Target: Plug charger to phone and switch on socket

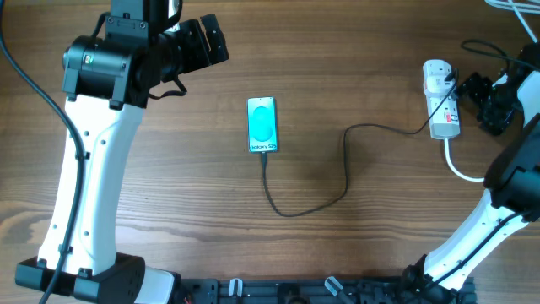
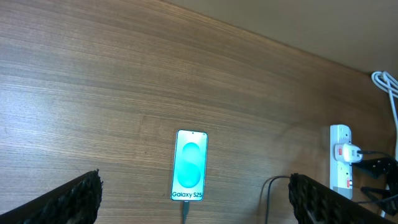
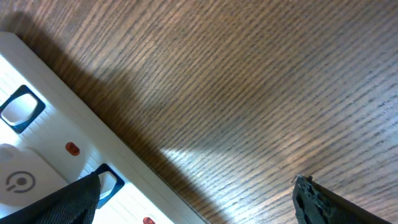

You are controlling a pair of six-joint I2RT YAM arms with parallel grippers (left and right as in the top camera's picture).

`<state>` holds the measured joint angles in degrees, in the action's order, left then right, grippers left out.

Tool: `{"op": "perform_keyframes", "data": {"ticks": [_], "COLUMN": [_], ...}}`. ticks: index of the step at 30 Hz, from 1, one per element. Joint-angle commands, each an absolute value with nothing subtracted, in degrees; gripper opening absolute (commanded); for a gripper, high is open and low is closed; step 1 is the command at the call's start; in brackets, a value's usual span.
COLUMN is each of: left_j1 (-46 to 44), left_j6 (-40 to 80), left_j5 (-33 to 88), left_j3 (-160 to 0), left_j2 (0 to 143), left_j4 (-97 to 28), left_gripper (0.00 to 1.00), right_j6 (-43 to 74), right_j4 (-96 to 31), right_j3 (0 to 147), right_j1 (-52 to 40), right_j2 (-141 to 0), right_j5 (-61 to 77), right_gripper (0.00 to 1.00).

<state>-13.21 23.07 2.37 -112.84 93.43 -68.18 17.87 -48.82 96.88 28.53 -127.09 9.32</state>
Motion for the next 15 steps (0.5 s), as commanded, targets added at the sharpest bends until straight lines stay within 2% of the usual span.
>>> {"op": "perform_keyframes", "data": {"ticks": [1,15], "left_j1": [-13.37,-13.37], "left_j6": [23.40,23.40], "left_j5": [1.41,1.41], "left_j3": [-112.46,-112.46], "left_j2": [93.76,93.76], "left_j4": [-68.20,-68.20], "left_gripper": [1.00,1.00], "right_j6": [16.08,16.10], "right_j4": [-49.15,-50.39], "right_j3": [95.96,95.96], "right_j1": [27.09,26.94], "right_j2": [-128.49,-128.49], "right_j5": [12.10,11.03], "right_gripper": [1.00,0.99]}}
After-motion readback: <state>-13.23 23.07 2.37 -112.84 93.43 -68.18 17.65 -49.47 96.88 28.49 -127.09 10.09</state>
